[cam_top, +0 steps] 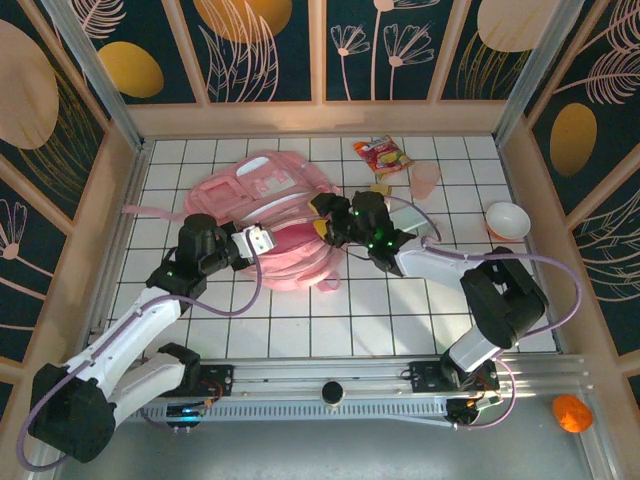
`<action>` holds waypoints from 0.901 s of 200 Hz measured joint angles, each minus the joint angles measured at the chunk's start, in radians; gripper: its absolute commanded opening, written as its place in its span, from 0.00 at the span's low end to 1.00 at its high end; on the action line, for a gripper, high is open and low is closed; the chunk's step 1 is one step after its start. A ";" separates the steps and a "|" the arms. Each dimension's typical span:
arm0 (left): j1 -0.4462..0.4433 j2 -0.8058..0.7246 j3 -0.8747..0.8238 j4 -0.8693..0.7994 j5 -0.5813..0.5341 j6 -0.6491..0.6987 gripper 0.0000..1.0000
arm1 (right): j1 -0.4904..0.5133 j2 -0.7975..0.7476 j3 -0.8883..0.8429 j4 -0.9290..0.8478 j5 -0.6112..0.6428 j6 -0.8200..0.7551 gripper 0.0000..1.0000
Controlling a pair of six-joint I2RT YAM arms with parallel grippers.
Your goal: Pack the student bag
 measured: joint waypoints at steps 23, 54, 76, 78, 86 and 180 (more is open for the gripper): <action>0.000 -0.016 -0.012 0.000 0.008 -0.007 0.02 | 0.019 0.045 0.000 0.060 -0.003 0.034 0.60; 0.000 -0.032 -0.021 -0.008 0.002 -0.004 0.06 | 0.030 0.080 0.001 0.095 -0.003 0.050 0.17; -0.002 -0.035 -0.026 -0.018 -0.039 -0.007 0.15 | 0.033 0.071 0.000 0.114 0.011 0.070 0.00; -0.004 -0.035 -0.026 -0.018 -0.043 -0.006 0.15 | 0.034 0.069 -0.002 0.114 0.014 0.074 0.00; -0.008 -0.035 -0.026 -0.017 -0.066 -0.007 0.16 | 0.040 0.058 -0.007 0.113 0.028 0.070 0.00; 0.005 0.033 0.035 -0.148 -0.257 0.006 0.82 | 0.179 -0.065 -0.063 0.018 0.302 0.073 0.00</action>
